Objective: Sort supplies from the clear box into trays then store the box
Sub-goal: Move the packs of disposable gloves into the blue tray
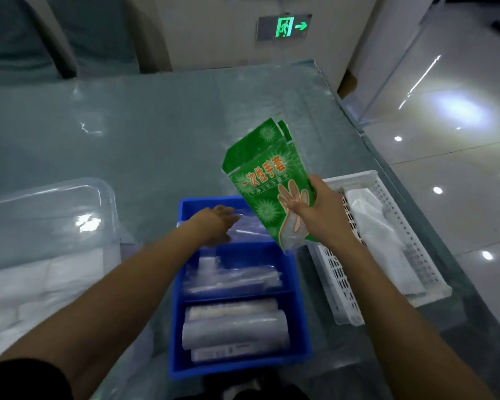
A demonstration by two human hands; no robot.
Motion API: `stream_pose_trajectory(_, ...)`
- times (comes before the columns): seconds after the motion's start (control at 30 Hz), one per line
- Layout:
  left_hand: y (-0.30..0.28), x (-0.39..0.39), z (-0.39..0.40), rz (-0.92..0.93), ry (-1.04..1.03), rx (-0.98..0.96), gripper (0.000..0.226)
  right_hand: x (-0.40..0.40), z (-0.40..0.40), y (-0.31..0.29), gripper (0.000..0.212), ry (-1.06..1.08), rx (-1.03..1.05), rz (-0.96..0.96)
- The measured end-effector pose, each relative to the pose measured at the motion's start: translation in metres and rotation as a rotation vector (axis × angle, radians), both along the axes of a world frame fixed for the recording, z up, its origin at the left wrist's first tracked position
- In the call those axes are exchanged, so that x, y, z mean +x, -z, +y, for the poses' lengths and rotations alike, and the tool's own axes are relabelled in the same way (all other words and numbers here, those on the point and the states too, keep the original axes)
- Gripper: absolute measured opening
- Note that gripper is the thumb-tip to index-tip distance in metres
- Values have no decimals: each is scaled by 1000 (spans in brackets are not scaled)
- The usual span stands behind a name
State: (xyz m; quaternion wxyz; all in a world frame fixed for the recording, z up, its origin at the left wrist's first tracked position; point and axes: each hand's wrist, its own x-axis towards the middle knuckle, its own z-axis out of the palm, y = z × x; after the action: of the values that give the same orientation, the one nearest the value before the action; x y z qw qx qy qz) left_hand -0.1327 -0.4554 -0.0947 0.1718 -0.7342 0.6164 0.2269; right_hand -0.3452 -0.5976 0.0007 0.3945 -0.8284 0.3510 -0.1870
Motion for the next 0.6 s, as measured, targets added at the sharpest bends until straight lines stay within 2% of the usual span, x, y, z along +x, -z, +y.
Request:
stream_pose_trajectory(0.2,31,4,-6,104,-114,-3,84,3,-28,8,38,-37,90,-1)
stream_pose_trajectory(0.3,46,2,-5,103,-143,-24,78,6,-41,12,38,-39,104,1)
stream_pose_trajectory(0.47,56,0,-8,-11,-62,-115,55,15,-56,17,36,-65,137,20)
stream_pose_trajectory(0.6,59,1,-13,63,-128,-73,56,23,-64,18,35,-92,159,22)
